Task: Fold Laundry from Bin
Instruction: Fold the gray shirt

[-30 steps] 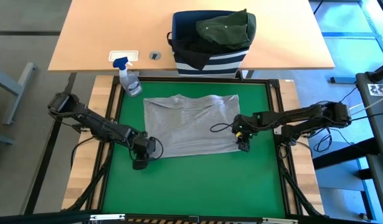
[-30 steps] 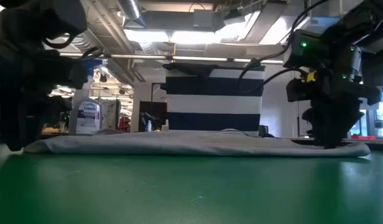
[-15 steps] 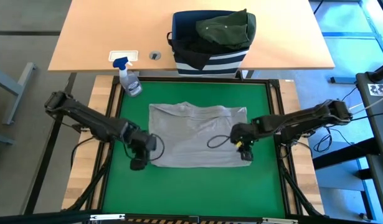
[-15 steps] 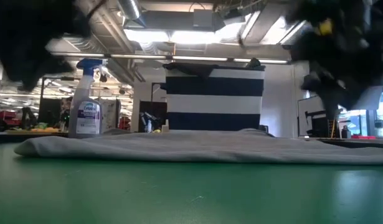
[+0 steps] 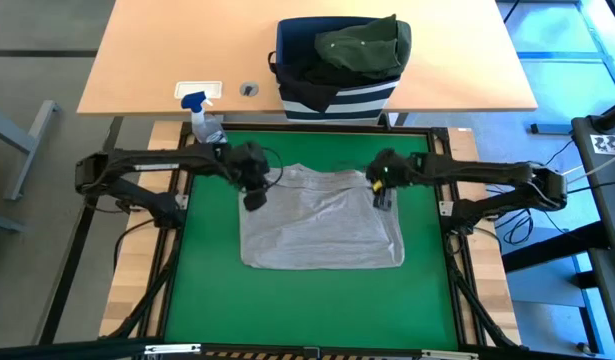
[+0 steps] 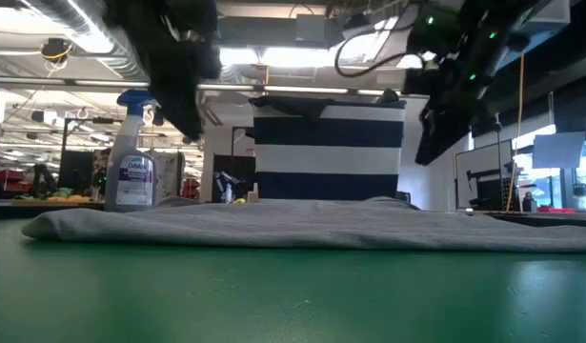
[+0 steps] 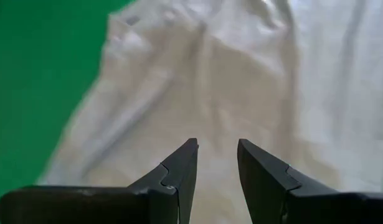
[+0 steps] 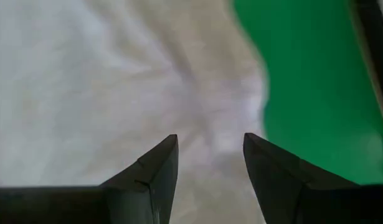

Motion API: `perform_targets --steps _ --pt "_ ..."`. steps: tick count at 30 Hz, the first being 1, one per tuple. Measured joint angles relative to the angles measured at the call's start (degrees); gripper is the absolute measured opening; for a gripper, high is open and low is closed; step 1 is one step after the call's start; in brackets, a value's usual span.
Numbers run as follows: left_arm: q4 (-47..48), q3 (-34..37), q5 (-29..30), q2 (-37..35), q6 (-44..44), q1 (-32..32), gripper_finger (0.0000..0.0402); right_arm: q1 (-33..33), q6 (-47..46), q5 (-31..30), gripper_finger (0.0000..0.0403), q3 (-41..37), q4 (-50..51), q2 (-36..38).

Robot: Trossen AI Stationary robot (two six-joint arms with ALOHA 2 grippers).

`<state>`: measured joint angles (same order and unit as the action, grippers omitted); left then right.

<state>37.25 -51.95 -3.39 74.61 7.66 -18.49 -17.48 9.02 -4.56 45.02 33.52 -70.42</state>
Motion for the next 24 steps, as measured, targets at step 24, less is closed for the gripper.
perform_targets --steps 24 --pt "-14.7 2.5 2.6 21.2 -35.7 -9.4 0.0110 -10.3 -2.2 6.2 0.0182 -12.9 -16.1 -0.4"
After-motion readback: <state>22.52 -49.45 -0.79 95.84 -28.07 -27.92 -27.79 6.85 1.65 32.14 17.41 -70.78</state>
